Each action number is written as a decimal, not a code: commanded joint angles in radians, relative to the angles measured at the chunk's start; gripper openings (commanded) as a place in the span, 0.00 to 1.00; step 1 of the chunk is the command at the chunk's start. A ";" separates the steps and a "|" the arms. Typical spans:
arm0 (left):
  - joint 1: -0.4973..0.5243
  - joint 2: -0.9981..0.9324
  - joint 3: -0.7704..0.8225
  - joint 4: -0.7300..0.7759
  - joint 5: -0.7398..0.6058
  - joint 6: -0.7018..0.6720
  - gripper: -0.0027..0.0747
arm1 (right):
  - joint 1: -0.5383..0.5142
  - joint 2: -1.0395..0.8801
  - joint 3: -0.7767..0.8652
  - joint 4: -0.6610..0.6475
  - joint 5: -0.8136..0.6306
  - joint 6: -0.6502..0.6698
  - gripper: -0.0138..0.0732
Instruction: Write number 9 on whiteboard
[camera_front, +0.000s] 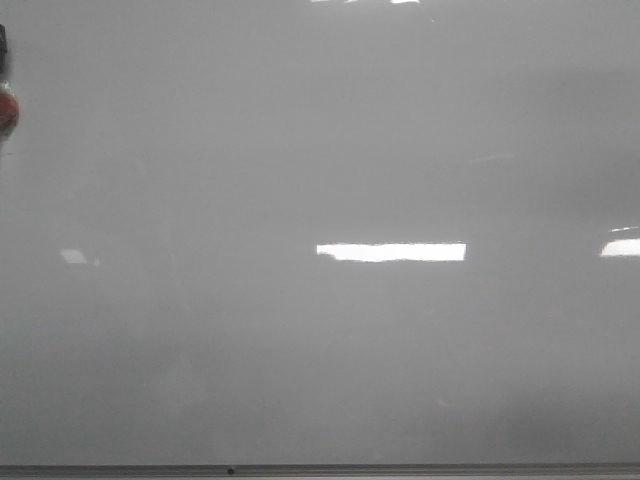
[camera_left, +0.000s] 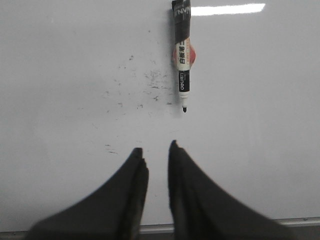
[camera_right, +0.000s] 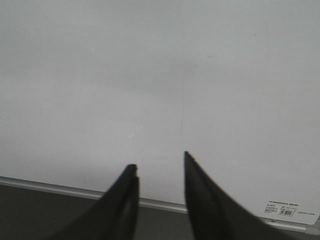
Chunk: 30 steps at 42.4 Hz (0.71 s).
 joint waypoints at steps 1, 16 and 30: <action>0.002 0.046 -0.031 -0.011 -0.075 -0.004 0.58 | 0.002 0.006 -0.033 -0.008 -0.056 -0.016 0.74; -0.055 0.260 -0.033 -0.040 -0.215 -0.002 0.71 | 0.002 0.006 -0.033 0.014 -0.066 -0.016 0.85; -0.076 0.563 -0.120 -0.053 -0.385 -0.002 0.70 | 0.002 0.006 -0.033 0.016 -0.065 -0.016 0.85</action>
